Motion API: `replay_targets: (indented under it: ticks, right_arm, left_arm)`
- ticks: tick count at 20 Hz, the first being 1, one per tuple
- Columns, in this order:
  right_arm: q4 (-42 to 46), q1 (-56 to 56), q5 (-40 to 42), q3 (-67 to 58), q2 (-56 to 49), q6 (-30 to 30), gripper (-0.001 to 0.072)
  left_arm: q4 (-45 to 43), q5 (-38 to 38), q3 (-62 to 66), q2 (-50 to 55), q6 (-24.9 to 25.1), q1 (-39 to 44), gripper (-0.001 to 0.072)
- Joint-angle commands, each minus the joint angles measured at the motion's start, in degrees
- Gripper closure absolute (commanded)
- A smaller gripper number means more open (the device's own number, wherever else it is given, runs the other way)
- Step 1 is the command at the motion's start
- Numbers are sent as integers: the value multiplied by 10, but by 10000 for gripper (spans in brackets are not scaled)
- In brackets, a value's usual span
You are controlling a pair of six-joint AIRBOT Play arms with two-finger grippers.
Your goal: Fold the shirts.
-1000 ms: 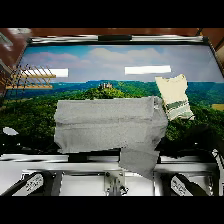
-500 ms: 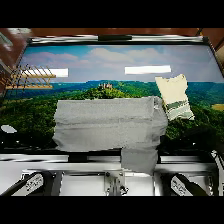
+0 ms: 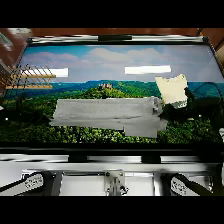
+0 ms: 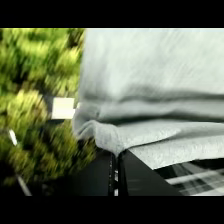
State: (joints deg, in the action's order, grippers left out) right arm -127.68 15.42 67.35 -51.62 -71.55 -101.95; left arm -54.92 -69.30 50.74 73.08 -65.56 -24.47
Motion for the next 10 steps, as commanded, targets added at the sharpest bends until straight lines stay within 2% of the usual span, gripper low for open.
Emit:
replay_targets:
  ticks: [1, 5, 8, 10]
  right_arm:
    - [-6, -29, -34, -124, -87, 26, 652]
    - [1, -32, -52, -216, -162, 41, 653]
    - [5, -45, -90, -229, -193, 42, 652]
    - [9, -46, -91, -229, -212, 43, 651]
  left_arm:
    - [49, -2, 114, 85, -24, 27, 671]
    - [49, -1, 232, 185, -66, 58, 671]
    - [49, 1, 276, 250, -103, 70, 670]
    - [51, 2, 284, 273, -104, 77, 669]
